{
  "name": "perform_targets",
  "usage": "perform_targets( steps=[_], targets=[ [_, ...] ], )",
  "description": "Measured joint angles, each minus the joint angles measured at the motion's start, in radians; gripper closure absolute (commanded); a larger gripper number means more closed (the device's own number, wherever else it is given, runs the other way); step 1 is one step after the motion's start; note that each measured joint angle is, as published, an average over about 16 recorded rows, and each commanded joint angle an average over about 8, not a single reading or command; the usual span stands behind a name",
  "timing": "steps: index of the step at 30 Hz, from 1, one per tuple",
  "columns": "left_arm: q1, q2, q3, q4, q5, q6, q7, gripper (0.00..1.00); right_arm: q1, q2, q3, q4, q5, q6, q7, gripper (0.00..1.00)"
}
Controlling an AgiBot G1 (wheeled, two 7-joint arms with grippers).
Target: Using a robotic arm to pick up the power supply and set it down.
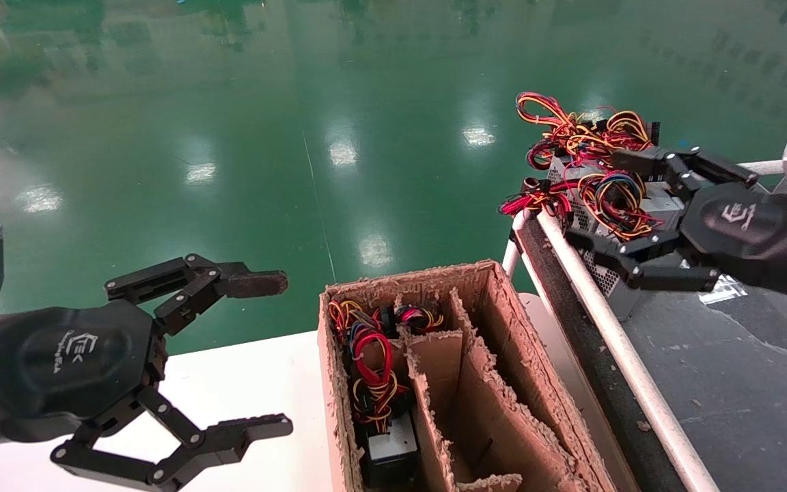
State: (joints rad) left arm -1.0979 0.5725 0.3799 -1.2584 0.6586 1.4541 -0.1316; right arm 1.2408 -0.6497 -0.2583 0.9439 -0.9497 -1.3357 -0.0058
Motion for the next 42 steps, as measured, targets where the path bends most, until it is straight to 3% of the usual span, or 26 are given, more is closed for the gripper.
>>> perform_targets(
  steps=[29,42],
  targets=[
    [0.0,0.0,0.0,0.0,0.0,0.0,0.0,0.0,-0.152,0.035,-0.019,0.311,0.2,-0.146,0.176,0.0],
    [0.0,0.0,0.0,0.0,0.0,0.0,0.0,0.0,-0.175,0.041,-0.022,0.357,0.232,-0.168,0.2,0.0]
  ],
)
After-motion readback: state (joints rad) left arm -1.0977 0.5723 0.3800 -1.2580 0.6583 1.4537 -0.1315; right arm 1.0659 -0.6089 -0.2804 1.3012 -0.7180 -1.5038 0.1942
